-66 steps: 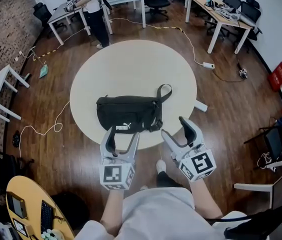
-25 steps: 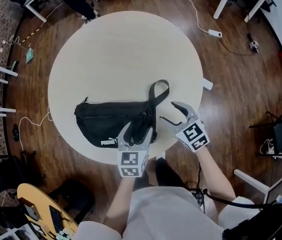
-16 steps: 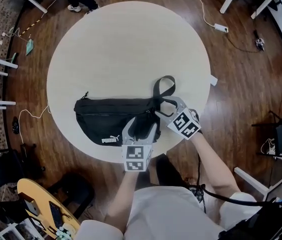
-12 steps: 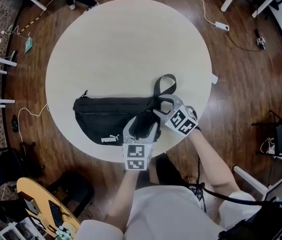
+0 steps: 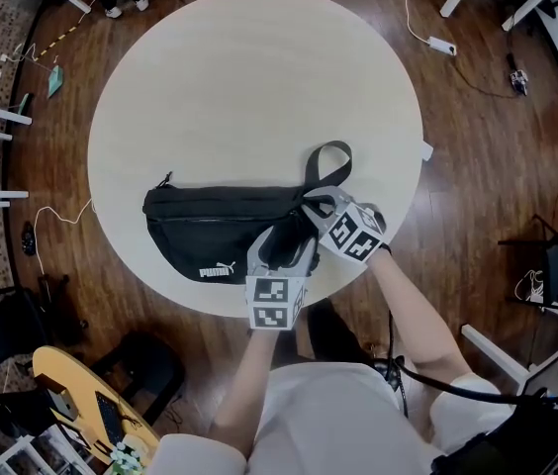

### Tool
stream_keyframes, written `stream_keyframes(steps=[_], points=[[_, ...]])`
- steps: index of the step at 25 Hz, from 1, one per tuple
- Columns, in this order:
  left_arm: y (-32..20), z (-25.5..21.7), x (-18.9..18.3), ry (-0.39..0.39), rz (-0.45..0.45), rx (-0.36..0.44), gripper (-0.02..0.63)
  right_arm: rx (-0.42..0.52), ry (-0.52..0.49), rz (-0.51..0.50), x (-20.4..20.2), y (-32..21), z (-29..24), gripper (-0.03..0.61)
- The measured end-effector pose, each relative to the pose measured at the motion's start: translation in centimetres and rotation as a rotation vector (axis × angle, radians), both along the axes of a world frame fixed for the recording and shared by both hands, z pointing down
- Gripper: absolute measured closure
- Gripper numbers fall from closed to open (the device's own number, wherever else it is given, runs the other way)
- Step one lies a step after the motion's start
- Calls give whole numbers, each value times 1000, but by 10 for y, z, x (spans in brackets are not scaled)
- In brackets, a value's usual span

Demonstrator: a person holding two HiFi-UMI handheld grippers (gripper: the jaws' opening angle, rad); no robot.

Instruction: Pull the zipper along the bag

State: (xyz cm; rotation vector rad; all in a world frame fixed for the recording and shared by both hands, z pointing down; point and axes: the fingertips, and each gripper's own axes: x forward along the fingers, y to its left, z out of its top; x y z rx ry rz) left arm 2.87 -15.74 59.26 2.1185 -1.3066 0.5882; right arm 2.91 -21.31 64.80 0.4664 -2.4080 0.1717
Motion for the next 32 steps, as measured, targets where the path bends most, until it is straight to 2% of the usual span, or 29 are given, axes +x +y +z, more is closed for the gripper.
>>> stream_keyframes(steps=[6, 11, 18, 25, 29, 30, 32], points=[[-1, 10, 3, -20, 9, -37, 308, -6, -17, 1, 1, -1, 0, 581], [-4, 25, 5, -66, 10, -72, 319, -21, -40, -4, 3, -1, -1, 581], [-5, 27, -7, -187, 21, -80, 420, -22, -50, -1, 2, -1, -2, 581], [3, 37, 8, -201, 43, -115, 431, -21, -49, 5, 2, -2, -2, 581], [4, 42, 5, -225, 17, -118, 511, -18, -59, 9, 2, -1, -2, 581], [4, 42, 4, -228, 13, -115, 560, -18, -62, 11, 2, -1, -2, 581], [6, 41, 3, -222, 14, -113, 582, -18, -65, 13, 3, 0, -1, 581]])
